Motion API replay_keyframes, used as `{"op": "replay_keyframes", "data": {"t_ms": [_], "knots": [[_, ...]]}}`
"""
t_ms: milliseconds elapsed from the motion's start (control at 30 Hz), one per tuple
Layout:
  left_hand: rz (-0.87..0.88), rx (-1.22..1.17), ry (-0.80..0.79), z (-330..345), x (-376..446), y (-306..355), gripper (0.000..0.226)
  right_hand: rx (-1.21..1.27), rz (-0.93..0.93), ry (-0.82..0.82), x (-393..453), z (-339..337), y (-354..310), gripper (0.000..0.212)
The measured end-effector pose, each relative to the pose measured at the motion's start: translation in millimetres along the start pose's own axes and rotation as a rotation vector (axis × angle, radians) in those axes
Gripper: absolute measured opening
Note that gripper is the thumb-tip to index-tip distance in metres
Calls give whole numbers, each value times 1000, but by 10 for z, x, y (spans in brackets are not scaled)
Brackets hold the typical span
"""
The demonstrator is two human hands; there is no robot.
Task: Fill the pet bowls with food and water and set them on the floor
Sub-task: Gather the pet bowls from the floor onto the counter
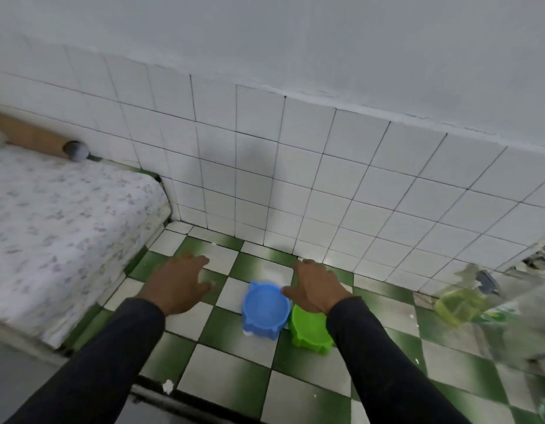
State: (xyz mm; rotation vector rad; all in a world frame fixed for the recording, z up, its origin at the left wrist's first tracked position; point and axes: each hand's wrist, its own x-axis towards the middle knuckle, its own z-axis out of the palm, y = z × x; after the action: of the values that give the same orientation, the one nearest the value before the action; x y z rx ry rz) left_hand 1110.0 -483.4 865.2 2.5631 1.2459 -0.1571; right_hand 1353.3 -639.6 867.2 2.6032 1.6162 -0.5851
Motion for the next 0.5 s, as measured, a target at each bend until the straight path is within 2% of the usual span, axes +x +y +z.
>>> {"op": "replay_keyframes", "data": {"t_ms": [200,500], "knots": [[-117,-16,58,-370,-349,-758,58,-44,-95,40,189,-201,-874,67],[-284,-47,145,-874,-1151,-2236,67,-13,-273,76,341,-372,-2641,69]]}}
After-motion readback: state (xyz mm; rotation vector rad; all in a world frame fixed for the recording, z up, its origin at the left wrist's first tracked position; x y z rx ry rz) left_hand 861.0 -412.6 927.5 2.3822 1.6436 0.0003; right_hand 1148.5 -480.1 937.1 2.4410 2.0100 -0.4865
